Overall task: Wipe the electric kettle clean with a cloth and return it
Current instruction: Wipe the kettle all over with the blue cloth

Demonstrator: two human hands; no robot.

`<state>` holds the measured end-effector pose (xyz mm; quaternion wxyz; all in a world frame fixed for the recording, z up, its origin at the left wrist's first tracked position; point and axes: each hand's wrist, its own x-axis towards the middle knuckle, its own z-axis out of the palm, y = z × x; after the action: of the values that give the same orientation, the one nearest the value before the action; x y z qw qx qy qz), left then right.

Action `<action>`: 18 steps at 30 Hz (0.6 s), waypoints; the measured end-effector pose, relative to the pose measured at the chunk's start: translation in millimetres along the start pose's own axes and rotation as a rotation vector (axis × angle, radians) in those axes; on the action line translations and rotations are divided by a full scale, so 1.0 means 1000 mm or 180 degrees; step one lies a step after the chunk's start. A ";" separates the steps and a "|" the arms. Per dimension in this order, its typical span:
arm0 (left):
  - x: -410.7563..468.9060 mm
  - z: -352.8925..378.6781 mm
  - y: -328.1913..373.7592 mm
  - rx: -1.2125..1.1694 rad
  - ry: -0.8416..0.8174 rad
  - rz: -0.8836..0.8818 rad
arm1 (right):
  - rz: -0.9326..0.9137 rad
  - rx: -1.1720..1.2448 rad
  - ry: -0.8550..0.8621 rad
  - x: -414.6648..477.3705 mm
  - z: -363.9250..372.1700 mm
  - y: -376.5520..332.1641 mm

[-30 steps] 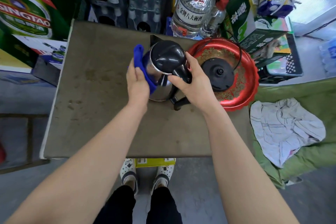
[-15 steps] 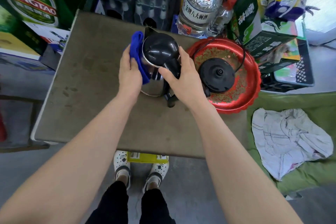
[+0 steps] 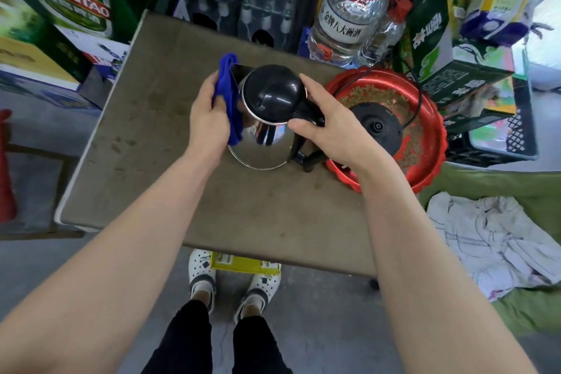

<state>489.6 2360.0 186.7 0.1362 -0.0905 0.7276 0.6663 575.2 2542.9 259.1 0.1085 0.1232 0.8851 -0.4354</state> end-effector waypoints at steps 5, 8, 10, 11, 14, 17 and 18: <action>0.022 0.000 -0.026 0.0247 -0.0125 -0.0521 | -0.0051 -0.0053 0.0105 -0.002 0.006 0.000; 0.003 -0.011 -0.043 0.0179 -0.0204 -0.1007 | 0.0003 -0.0072 0.0106 -0.004 0.007 -0.001; -0.016 -0.014 -0.046 0.0366 -0.0264 -0.0794 | 0.0039 -0.0042 0.0112 -0.004 0.005 -0.002; -0.025 -0.014 -0.044 0.0415 -0.0264 -0.0505 | 0.0051 -0.0023 0.0111 -0.004 0.004 -0.002; -0.024 -0.011 -0.023 0.0322 -0.0203 0.0105 | 0.0104 0.0074 0.0088 -0.003 0.004 -0.002; 0.004 -0.008 -0.013 0.0499 -0.0369 0.0097 | 0.0134 0.0189 0.0171 -0.002 0.007 -0.002; 0.010 -0.009 -0.012 0.0523 -0.0403 -0.0034 | 0.0136 0.0185 0.0197 -0.001 0.008 -0.003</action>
<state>483.8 2350.8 172.7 0.1923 -0.0407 0.7692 0.6080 576.0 2534.6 256.7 0.0868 0.1585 0.8722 -0.4546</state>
